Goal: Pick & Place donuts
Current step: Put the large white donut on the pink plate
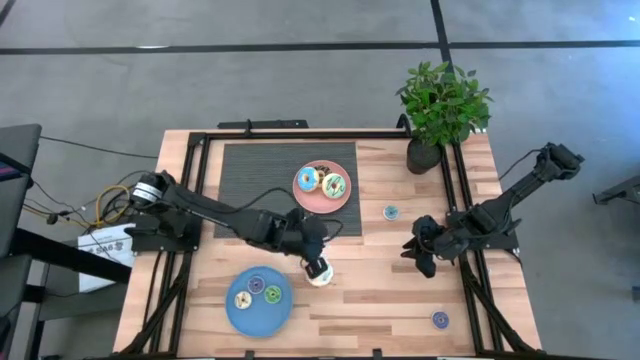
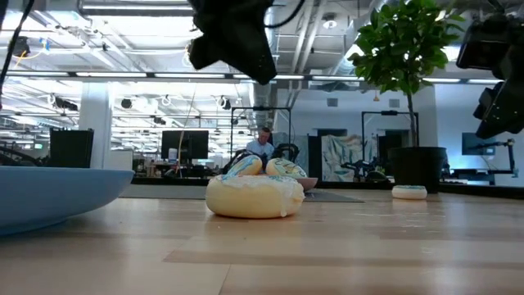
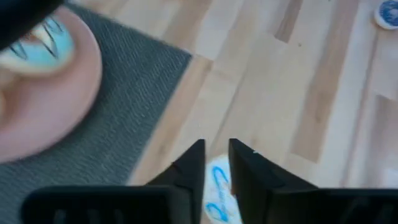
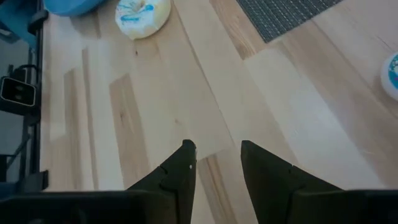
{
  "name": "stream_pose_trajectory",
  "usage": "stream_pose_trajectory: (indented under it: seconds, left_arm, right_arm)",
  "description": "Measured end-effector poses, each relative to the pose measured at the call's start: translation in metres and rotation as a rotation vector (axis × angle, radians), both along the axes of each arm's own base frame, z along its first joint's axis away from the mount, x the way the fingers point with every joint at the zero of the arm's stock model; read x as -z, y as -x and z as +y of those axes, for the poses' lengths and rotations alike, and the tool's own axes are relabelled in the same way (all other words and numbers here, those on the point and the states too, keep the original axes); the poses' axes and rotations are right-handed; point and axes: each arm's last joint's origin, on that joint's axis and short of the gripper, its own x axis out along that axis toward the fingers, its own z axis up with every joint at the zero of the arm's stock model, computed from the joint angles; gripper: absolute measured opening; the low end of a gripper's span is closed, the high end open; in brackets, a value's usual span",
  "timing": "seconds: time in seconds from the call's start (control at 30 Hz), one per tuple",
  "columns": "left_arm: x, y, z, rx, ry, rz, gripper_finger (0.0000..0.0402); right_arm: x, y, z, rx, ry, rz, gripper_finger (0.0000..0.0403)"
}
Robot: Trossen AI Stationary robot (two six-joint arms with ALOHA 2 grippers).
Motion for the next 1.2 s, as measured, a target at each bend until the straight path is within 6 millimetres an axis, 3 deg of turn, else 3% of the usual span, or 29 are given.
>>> stream_pose_trajectory:
  seconds: [0.17, 0.37, 0.57, 1.2]
  left_arm:
    - [0.002, -0.002, 0.016, -0.010, 0.138, 0.031, 0.0137]
    - [0.004, 0.000, 0.023, -0.037, 0.080, 0.063, 0.0222]
    - [0.005, 0.002, 0.021, -0.067, -0.006, 0.065, 0.0278]
    - [0.006, 0.005, 0.015, -0.058, -0.061, 0.083, 0.0291]
  right_arm:
    - [0.002, 0.002, -0.001, -0.001, 0.021, 0.030, 0.0118]
    - [0.003, 0.003, -0.002, -0.014, 0.039, 0.035, 0.0118]
    - [0.003, 0.003, -0.002, -0.020, 0.046, 0.034, 0.0118]
    - [0.003, 0.001, -0.005, -0.013, 0.063, 0.031, 0.0118]
